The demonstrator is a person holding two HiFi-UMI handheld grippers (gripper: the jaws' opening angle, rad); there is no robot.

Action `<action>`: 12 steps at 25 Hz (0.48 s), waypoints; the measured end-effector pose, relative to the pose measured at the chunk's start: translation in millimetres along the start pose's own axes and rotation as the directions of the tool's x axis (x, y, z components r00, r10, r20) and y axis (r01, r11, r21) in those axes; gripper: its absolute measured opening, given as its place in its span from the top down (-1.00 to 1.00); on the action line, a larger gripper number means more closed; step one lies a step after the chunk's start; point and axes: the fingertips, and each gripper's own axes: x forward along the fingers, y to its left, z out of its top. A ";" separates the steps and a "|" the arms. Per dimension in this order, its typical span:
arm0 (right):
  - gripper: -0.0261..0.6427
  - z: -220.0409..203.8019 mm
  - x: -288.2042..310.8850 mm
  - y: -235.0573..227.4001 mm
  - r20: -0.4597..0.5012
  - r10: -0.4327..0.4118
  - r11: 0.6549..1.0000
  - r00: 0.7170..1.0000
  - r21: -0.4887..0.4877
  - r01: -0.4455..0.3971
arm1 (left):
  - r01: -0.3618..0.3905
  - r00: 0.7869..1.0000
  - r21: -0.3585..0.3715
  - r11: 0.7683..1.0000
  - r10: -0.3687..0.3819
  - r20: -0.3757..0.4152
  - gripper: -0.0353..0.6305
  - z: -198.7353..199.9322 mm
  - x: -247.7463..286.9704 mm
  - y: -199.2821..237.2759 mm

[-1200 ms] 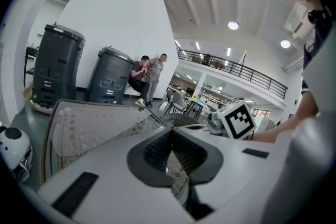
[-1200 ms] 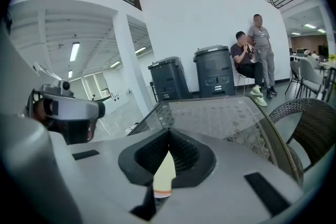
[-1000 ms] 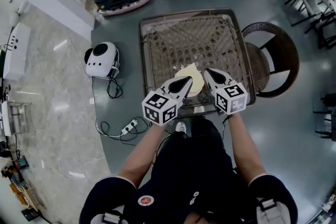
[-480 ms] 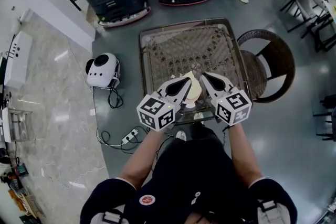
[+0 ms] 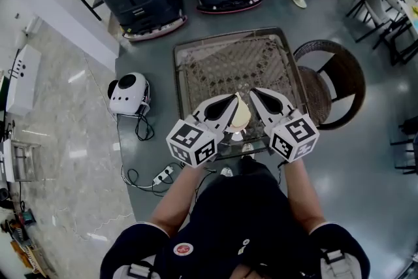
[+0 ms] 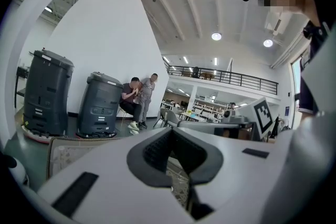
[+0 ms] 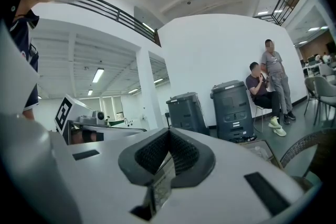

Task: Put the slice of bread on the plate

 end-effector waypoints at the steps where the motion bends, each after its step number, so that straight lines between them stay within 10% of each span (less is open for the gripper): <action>1: 0.90 3.0 -0.1 1.3 0.008 0.001 1.000 1.000 -0.002 -0.001 | 0.001 1.000 0.003 1.000 -0.001 0.004 0.88 1.9 -0.5 -0.2; 12: 0.90 25.8 -3.1 13.7 0.056 0.003 1.000 0.998 -0.024 -0.002 | 0.023 0.999 0.020 1.000 -0.024 0.029 0.88 17.0 -1.5 -8.2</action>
